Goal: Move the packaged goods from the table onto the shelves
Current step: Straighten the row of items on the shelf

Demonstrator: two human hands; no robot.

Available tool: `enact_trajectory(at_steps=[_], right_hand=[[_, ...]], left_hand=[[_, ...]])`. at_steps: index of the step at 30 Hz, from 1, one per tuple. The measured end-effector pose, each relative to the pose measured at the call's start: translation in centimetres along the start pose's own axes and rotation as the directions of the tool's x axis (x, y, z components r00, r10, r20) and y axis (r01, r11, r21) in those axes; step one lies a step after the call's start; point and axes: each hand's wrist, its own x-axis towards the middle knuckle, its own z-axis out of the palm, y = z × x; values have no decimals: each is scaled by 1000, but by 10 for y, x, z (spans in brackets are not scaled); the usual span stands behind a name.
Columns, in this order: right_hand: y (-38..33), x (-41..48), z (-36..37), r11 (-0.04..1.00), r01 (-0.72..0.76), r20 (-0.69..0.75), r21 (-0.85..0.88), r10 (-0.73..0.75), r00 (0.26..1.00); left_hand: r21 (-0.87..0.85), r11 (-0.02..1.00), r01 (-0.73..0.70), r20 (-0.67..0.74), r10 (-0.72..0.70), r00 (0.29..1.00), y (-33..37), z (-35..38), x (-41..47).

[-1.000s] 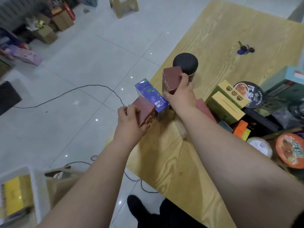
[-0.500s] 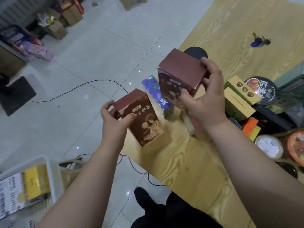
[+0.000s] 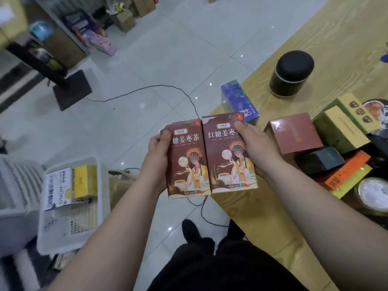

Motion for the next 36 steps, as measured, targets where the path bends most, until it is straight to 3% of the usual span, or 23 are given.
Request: enact_trajectory(at_steps=[4,10,23,28,36], right_hand=[[16,-12,33,998,-43,167,-38,49,985],[15,-38,89,983,55,425,-175,25,905],[63,-228,257,920,254,686,-298,22,727],[116,-336,328,879,342,790,-333,62,609],[191,-512,417,835,464,941,-296,171,293]], left_hand=[[21,999,44,-97,-42,994,-13,-40,-33],[-67,998,-22,-264,4,964,-31,-106,-89],[-282,926,-252,-596,36,802,-108,-282,-298],[-343,865,-366,-735,-4,678,-165,-359,-407],[-332,764,-553,-915,-118,387,-246,-436,-576]])
